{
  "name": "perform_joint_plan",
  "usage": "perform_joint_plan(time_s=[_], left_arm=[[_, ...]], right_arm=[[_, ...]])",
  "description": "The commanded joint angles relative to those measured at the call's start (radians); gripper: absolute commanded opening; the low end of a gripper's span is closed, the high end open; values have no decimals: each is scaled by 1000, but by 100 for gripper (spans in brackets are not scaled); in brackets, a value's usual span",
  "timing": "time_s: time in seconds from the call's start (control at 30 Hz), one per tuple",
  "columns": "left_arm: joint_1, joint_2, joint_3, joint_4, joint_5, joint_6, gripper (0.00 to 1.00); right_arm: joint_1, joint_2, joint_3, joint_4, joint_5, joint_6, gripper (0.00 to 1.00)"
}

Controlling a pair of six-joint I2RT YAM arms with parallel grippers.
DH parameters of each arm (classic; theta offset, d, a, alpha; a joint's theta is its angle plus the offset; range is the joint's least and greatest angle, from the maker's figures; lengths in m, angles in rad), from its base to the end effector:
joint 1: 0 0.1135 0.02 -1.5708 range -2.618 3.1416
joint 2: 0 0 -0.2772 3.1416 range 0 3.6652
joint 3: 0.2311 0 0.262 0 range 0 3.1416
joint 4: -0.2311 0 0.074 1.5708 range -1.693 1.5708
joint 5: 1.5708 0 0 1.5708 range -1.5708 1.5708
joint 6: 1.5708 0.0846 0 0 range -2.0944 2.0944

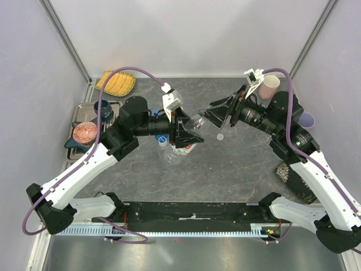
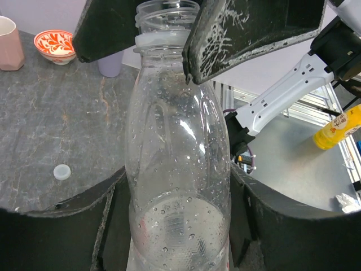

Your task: Unscrew the bottle caps

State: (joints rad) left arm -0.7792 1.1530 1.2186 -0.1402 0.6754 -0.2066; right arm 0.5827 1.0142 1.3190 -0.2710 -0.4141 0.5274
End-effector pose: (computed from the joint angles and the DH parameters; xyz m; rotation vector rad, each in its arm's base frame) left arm 0.1746 -0.2468 0.4330 1.0173 1.4827 -1.2796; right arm 0.1902 0.1661 0.4878 -0.3988 1.6185 1.1788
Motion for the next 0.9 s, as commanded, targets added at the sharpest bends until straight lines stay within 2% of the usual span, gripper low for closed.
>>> perform_joint_plan(time_s=[0.0,0.07,0.17,0.2,0.27,0.3,0.37,0.4,0.43,0.47,0.5,0.57,0.7,0.87], left_arm=[[-3,-15,41,28,-27,52,39],[-3,-16,38,28,-28,53,39],[-3,-21,30,30,-34,53,40],[-3,-22,29,30,-45,55,41],[-3,-29,22,28,-57,61,48],[-3,-33,19,27,-71,65,50],[-2,-39,19,21,-91,75,62],[-3,-44,21,14,-115,79,67],[-3,-45,24,5,-129,81,93],[-3,-50,25,1,-143,85,99],[-3,-55,30,-5,-167,87,100],[-2,-71,39,-34,-200,96,99],[-3,-111,85,-130,-370,110,99],[-3,-208,87,-203,-563,113,99]], right_arm=[[5,-9,-7,7,-18,-4,80],[5,-9,-10,9,-28,-4,76],[3,-3,-10,10,-45,-1,61],[5,-3,-10,15,-55,2,54],[5,-5,-12,19,-63,2,45],[5,-5,-12,23,-68,3,35],[3,-6,-10,23,-68,3,25],[5,-6,-9,21,-66,5,16],[5,-6,-1,21,-60,3,12],[5,-6,0,23,-57,5,8],[5,-5,6,19,-51,6,4],[5,-5,28,9,-9,3,0],[5,6,83,-20,116,-6,0],[5,62,202,-85,409,-39,0]])
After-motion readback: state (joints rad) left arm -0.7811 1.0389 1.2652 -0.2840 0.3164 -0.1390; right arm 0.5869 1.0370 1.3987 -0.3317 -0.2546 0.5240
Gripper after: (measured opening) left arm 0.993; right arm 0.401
